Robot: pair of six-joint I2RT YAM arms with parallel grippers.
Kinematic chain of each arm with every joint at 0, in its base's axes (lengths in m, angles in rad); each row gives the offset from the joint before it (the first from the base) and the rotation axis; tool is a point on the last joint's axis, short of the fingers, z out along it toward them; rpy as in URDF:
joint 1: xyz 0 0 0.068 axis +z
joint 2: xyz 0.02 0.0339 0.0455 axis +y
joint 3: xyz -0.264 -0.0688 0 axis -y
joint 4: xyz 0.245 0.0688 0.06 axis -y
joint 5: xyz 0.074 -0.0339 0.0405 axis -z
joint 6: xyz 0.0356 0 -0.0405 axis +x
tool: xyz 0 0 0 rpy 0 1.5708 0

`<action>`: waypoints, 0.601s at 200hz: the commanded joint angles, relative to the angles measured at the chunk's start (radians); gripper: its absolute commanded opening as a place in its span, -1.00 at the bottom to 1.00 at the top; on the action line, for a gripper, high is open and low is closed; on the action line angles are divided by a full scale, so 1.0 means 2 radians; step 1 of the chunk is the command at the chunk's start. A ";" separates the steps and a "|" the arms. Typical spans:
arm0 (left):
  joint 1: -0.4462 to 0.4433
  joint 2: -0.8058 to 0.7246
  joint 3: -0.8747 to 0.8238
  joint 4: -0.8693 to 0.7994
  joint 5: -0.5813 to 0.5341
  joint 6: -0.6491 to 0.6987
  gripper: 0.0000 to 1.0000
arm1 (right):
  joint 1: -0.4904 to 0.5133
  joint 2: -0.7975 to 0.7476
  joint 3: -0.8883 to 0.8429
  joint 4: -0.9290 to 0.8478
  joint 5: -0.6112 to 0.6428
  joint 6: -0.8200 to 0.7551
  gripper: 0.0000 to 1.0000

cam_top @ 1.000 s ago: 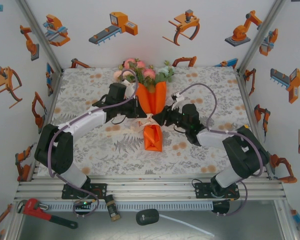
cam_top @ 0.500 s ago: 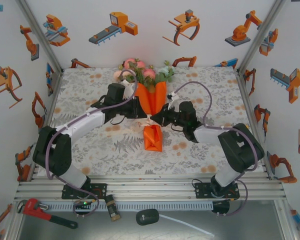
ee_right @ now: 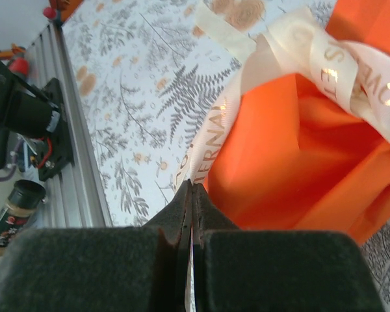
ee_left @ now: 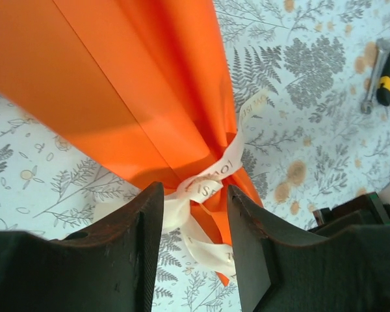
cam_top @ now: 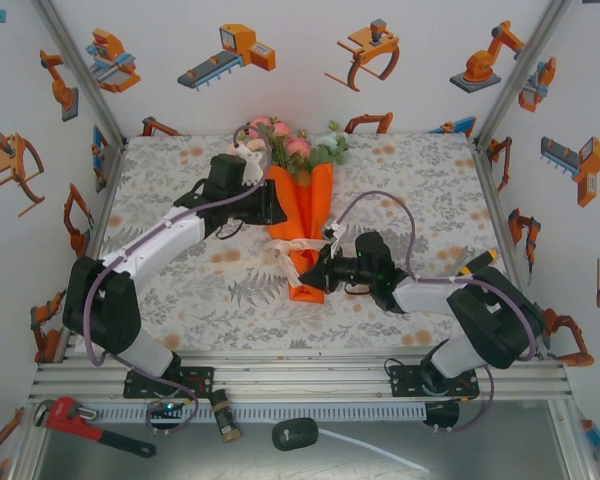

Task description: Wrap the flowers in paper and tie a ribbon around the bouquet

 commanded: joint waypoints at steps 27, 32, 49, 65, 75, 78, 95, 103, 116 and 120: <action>0.000 0.041 0.060 -0.097 0.011 0.084 -0.12 | 0.005 -0.052 0.008 -0.105 0.033 -0.040 -1.00; 0.000 0.050 0.068 -0.103 0.021 0.097 -0.12 | 0.006 -0.054 0.006 -0.103 0.036 -0.039 -1.00; 0.001 0.082 0.100 -0.126 0.060 0.152 -0.11 | 0.006 -0.054 0.010 -0.108 0.037 -0.040 -1.00; 0.001 0.118 0.147 -0.165 0.093 0.202 -0.11 | 0.006 -0.048 0.021 -0.116 0.034 -0.041 -1.00; 0.000 0.138 0.173 -0.189 0.122 0.239 -0.10 | 0.005 -0.045 0.024 -0.116 0.036 -0.041 -1.00; 0.000 0.142 0.179 -0.192 0.130 0.248 -0.10 | 0.005 -0.045 0.024 -0.116 0.037 -0.040 -1.00; -0.004 0.154 0.192 -0.201 0.140 0.317 -0.09 | 0.006 -0.044 0.026 -0.115 0.040 -0.039 -1.00; -0.005 0.154 0.187 -0.201 0.138 0.360 -0.09 | 0.006 -0.045 0.026 -0.115 0.042 -0.037 -1.00; -0.008 0.151 0.176 -0.205 0.138 0.425 -0.09 | 0.006 -0.047 0.027 -0.115 0.046 -0.035 -1.00; -0.008 0.151 0.175 -0.213 0.141 0.441 -0.09 | 0.006 -0.048 0.027 -0.115 0.047 -0.035 -1.00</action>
